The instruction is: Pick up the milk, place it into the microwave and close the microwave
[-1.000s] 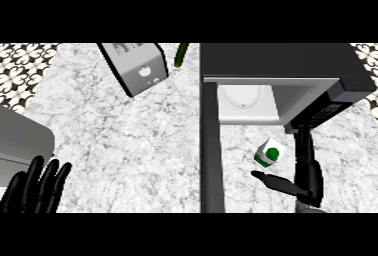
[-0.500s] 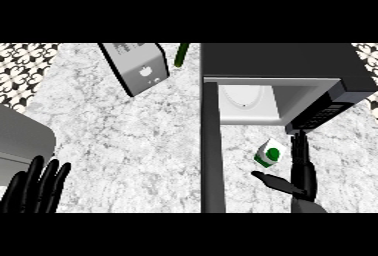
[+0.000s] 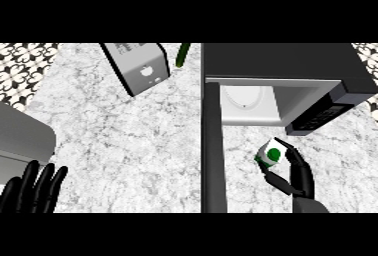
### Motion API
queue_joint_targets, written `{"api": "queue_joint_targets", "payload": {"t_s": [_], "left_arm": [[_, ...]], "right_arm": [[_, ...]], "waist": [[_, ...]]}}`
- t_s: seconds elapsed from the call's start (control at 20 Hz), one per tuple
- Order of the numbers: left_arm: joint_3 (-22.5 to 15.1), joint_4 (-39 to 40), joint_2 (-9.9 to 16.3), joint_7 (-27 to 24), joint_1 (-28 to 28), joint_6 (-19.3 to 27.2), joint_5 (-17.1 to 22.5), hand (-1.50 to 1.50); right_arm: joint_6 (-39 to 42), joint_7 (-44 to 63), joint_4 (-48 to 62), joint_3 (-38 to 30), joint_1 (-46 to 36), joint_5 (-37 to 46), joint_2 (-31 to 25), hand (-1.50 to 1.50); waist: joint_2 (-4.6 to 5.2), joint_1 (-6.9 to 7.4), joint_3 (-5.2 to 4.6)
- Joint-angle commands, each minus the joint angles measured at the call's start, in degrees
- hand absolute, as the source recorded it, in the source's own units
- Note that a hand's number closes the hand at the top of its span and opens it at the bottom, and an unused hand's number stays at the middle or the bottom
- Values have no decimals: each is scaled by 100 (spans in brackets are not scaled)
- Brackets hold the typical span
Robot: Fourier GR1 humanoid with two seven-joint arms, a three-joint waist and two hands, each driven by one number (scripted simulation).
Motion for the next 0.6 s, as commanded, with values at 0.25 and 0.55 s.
{"api": "queue_joint_targets", "payload": {"t_s": [0.25, 0.55], "left_arm": [[-32, 8, 27, -102, 63, -38, 30, -150], [178, 126, 24, 8, -80, 17, 147, -150]], "right_arm": [[544, -875, 228, 136, -310, 124, 322, 150], [1516, -1567, -322, 520, 1005, 290, -145, 150]], "waist": [[25, 24, 49], [1, -140, 38]]}}
